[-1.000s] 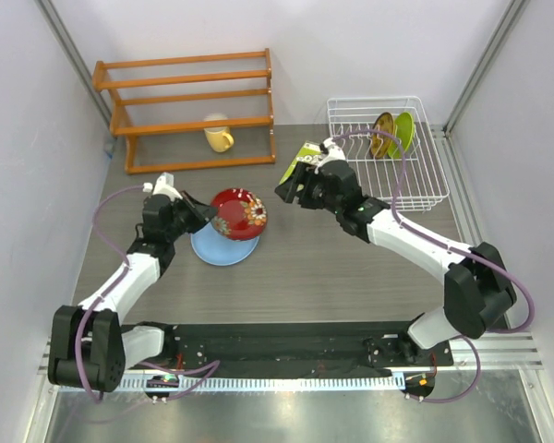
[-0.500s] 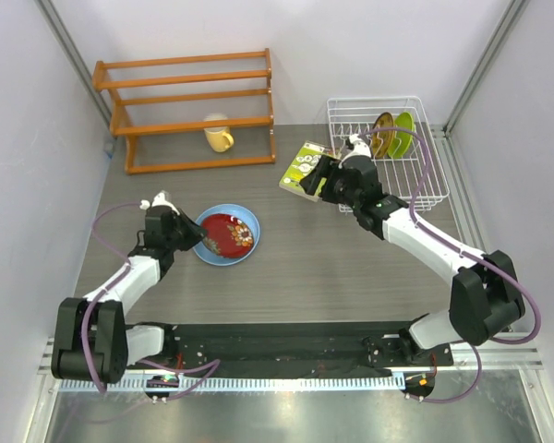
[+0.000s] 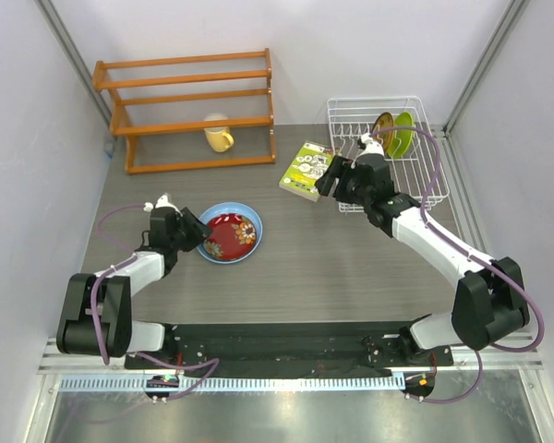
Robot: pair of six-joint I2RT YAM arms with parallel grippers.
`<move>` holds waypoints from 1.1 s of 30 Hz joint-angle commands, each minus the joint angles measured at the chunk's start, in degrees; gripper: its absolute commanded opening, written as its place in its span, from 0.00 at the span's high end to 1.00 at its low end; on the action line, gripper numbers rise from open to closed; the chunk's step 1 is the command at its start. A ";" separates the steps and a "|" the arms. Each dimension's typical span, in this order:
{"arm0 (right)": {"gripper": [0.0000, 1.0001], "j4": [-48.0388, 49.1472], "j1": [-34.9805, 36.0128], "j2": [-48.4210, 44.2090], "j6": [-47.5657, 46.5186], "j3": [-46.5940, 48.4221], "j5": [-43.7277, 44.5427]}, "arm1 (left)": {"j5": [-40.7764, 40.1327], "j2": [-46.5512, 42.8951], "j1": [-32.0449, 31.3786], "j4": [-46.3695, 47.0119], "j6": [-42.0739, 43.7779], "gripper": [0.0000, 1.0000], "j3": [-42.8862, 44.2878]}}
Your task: Unload the plates from the dish rack
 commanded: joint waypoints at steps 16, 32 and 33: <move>0.25 -6.63 -7.07 14.06 -26.46 25.88 31.25 | -4.14 -6.87 0.08 -6.68 3.54 0.07 8.21; 0.27 -3.82 -16.83 44.03 -35.17 52.43 28.20 | -0.09 -9.07 -0.01 -14.60 7.41 0.00 17.01; 0.27 -3.82 -17.00 44.92 -35.52 54.18 28.19 | -0.44 -9.16 -0.01 -14.51 7.50 0.01 17.09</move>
